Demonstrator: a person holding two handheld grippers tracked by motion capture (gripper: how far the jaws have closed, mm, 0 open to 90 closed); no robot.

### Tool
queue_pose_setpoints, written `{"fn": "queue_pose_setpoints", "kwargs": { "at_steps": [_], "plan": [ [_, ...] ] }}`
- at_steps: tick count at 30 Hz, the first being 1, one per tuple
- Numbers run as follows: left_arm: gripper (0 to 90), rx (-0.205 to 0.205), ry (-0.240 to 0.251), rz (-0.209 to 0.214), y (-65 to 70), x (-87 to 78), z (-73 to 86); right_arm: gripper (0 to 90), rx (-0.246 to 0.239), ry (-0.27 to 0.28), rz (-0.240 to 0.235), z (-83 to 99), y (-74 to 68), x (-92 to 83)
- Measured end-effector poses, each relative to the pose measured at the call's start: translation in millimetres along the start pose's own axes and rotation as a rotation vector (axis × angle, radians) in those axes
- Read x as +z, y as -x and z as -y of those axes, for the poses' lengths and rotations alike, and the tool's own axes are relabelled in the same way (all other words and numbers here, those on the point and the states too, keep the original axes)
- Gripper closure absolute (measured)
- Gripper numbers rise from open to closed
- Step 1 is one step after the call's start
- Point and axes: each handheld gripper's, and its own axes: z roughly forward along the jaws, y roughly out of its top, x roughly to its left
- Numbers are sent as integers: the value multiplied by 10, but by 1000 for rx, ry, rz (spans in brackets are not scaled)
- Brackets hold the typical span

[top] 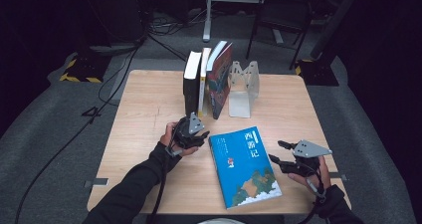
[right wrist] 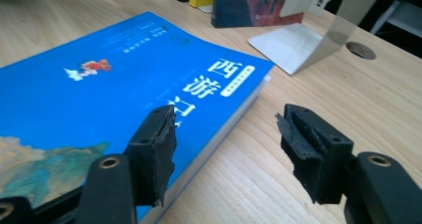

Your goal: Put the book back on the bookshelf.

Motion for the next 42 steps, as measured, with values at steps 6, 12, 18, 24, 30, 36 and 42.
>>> {"fn": "queue_pose_setpoints", "kwargs": {
  "at_steps": [6,12,18,24,30,36,42],
  "plan": [
    [434,27,-23,34,83,-126,113,383,-15,-11,-32,-7,-66,-12],
    [404,46,-68,104,234,-214,288,373,22,-62,-107,74,-57,-54],
    [381,115,-125,159,453,-231,410,373,6,-123,-187,133,-103,-69],
    [361,78,-119,188,496,-128,415,335,12,-174,-253,183,-161,-57],
    [349,100,-112,140,500,-23,382,281,56,-194,-336,236,-194,5],
    [343,81,-101,127,445,107,335,233,113,-198,-437,318,-109,43],
    [347,76,-97,120,412,150,314,206,99,-220,-460,303,-126,52]
  ]
}}
